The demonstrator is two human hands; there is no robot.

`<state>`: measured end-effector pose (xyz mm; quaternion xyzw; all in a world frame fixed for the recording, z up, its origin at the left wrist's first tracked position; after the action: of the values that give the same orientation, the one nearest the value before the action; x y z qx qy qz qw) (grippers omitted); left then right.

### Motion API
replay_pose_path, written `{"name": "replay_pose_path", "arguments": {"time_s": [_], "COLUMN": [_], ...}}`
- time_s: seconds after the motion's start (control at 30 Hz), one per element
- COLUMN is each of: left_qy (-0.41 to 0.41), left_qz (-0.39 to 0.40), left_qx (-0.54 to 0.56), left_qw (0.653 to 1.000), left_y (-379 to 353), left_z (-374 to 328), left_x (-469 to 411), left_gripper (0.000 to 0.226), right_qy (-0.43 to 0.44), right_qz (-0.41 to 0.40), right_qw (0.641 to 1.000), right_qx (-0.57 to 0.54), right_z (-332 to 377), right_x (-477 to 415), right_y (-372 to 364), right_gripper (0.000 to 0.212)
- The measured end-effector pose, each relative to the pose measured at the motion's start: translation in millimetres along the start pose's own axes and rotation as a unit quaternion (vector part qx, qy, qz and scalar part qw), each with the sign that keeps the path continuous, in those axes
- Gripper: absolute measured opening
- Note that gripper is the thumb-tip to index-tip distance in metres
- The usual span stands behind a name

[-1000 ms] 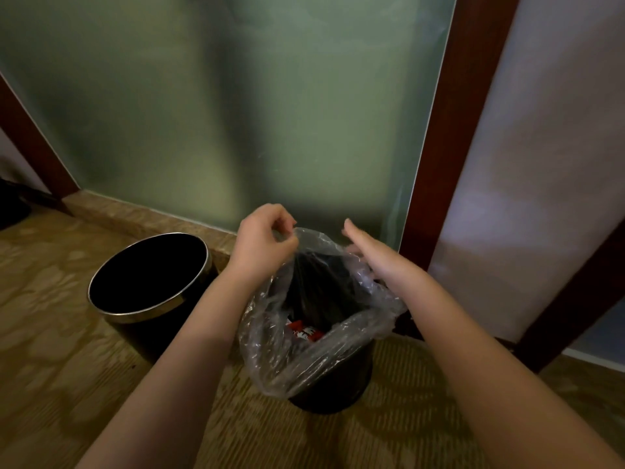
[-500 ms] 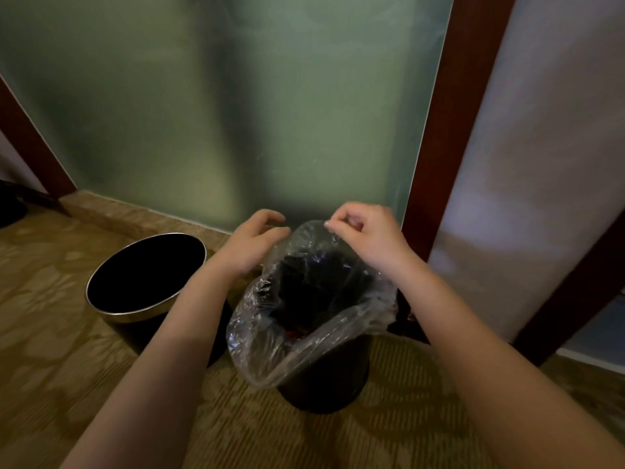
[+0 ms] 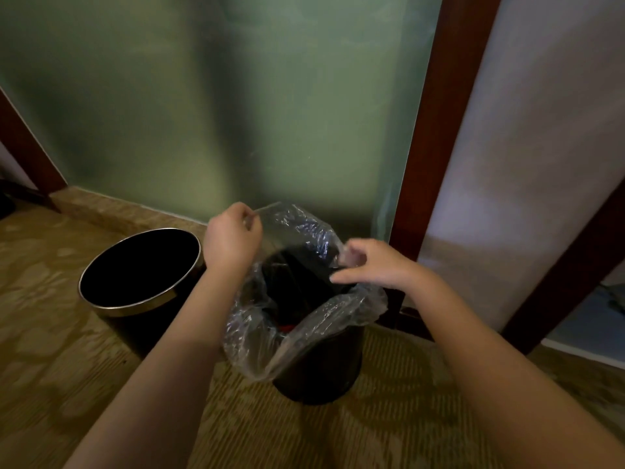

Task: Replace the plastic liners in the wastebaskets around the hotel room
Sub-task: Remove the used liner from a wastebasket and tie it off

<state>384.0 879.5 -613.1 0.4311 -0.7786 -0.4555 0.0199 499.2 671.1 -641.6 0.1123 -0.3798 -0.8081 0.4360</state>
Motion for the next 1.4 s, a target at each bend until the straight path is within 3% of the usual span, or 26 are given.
{"name": "replay_pose_path", "arguments": {"time_s": [0.07, 0.2, 0.27, 0.37, 0.43, 0.5, 0.57, 0.63, 0.7, 0.77, 0.83, 0.93, 1.0, 1.03, 1.1, 1.17, 1.27, 1.4], "left_qy": [0.006, 0.008, -0.003, -0.012, -0.010, -0.008, -0.009, -0.014, -0.020, -0.043, -0.059, -0.037, -0.017, -0.011, 0.002, 0.030, 0.097, 0.119], "left_qz": [0.056, 0.217, 0.253, 0.204, 0.177, 0.175, 0.201, 0.266, 0.331, 0.343, 0.286, 0.157, 0.103, 0.086, 0.087, 0.127, 0.200, 0.265], "left_qx": [-0.033, -0.097, -0.122, -0.100, -0.075, -0.070, -0.079, -0.048, 0.030, 0.034, 0.021, 0.024, 0.027, 0.020, 0.002, 0.036, 0.126, 0.203], "left_qw": [0.998, 0.971, 0.960, 0.974, 0.981, 0.982, 0.976, 0.963, 0.943, 0.938, 0.956, 0.987, 0.994, 0.996, 0.996, 0.991, 0.967, 0.935], "left_y": [-3, -12, -13, -12, -11, -10, -9, -7, -5, 0, 6, 19, 26, 28, 28, 22, 13, 9], "left_z": [11, 23, 19, 10, 6, 4, 5, 10, 17, 23, 28, 34, 35, 35, 32, 33, 32, 26], "left_x": [0, 3, 5, 4, 4, 4, 5, 6, 9, 14, 15, 10, 8, 7, 7, 7, 11, 23], "left_gripper": [0.021, 0.026, 0.028, 0.038, 0.041, 0.037, 0.036, 0.033, 0.023, 0.020, 0.016, 0.009, 0.008, 0.003, 0.015, 0.029, 0.055, 0.059], "right_qy": [-0.056, -0.094, -0.073, 0.027, 0.064, 0.070, 0.079, 0.138, 0.224, 0.290, 0.304, 0.246, 0.245, 0.263, 0.278, 0.215, 0.150, 0.115], "right_qz": [0.026, -0.064, -0.134, -0.203, -0.209, -0.219, -0.240, -0.271, -0.288, -0.239, -0.103, 0.096, 0.117, 0.088, 0.018, -0.045, -0.188, -0.225], "right_qw": [0.995, 0.978, 0.984, 0.965, 0.955, 0.962, 0.968, 0.938, 0.898, 0.890, 0.913, 0.897, 0.876, 0.874, 0.902, 0.954, 0.971, 0.962], "right_qx": [0.075, 0.174, 0.094, -0.163, -0.201, -0.147, -0.004, 0.167, 0.247, 0.259, 0.253, 0.355, 0.399, 0.398, 0.330, 0.203, 0.006, -0.104], "right_z": [-12, -12, 2, 35, 53, 59, 58, 59, 65, 74, 78, 68, 58, 55, 59, 65, 71, 73], "right_x": [2, 2, 2, 1, 1, 0, 2, 9, 17, 22, 24, 25, 26, 26, 23, 18, 11, 13], "right_y": [-2, 5, 11, 17, 15, 9, 2, -10, -26, -44, -66, -101, -118, -122, -115, -96, -57, -21], "right_gripper": [0.027, 0.028, 0.027, 0.022, 0.022, 0.028, 0.033, 0.035, 0.030, 0.025, 0.028, 0.064, 0.075, 0.064, 0.029, 0.009, 0.016, 0.013]}}
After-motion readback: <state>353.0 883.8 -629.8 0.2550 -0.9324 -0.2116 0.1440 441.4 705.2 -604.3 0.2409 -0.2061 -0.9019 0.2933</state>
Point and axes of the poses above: each hand's wrist, its own x-axis away from the middle knuckle, its own y-axis out of the back of the hand, z = x × y, the point moved 1 cm from there along -x, towards the middle knuckle, and after that the axes turned 5 degrees about z, right-handed, at the moved point
